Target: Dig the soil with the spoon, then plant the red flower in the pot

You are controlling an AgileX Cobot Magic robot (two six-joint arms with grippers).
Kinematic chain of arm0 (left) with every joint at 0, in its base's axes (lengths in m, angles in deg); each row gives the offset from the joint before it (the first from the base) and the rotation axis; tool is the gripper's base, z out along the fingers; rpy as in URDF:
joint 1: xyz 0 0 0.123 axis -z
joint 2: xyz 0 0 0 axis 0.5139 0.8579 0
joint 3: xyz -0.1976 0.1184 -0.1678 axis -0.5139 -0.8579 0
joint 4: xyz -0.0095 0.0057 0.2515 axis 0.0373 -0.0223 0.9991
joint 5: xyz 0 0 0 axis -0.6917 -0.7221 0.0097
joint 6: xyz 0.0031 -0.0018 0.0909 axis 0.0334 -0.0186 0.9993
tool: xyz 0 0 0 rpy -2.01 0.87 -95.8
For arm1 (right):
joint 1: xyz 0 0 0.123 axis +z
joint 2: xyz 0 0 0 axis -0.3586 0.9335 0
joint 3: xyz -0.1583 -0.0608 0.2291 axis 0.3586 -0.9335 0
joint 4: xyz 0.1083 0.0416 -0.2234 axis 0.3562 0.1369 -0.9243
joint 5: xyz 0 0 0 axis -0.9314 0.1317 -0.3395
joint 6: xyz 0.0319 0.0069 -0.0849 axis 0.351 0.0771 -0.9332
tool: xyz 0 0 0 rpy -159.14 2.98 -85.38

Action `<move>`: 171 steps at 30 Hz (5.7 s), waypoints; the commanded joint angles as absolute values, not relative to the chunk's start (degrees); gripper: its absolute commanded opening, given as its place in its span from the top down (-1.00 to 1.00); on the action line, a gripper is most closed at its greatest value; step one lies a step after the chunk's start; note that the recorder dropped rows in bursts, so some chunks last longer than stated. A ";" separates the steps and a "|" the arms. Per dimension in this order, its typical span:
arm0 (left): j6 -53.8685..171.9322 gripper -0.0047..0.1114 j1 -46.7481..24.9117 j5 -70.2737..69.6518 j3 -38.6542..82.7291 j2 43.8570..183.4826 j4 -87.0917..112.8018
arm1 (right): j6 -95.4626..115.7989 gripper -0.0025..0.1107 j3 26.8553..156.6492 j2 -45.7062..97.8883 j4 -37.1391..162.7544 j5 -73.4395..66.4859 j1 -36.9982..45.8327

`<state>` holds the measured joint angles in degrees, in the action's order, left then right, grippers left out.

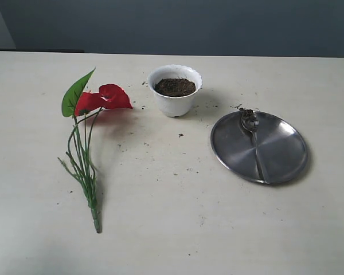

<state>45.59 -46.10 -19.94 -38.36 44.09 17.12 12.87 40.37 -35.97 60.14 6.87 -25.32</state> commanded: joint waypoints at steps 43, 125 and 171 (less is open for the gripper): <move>45.57 0.91 -45.68 -19.55 -38.65 43.86 16.59 | 2.89 0.97 26.86 -45.19 67.67 15.97 -25.56; 45.57 0.91 -45.68 -19.55 -38.65 43.86 16.59 | 3.98 0.97 26.86 -45.19 71.46 15.73 -25.56; 45.57 0.91 -45.68 -1.50 -38.65 43.86 21.49 | 3.98 0.97 26.86 -45.19 72.28 15.73 -25.56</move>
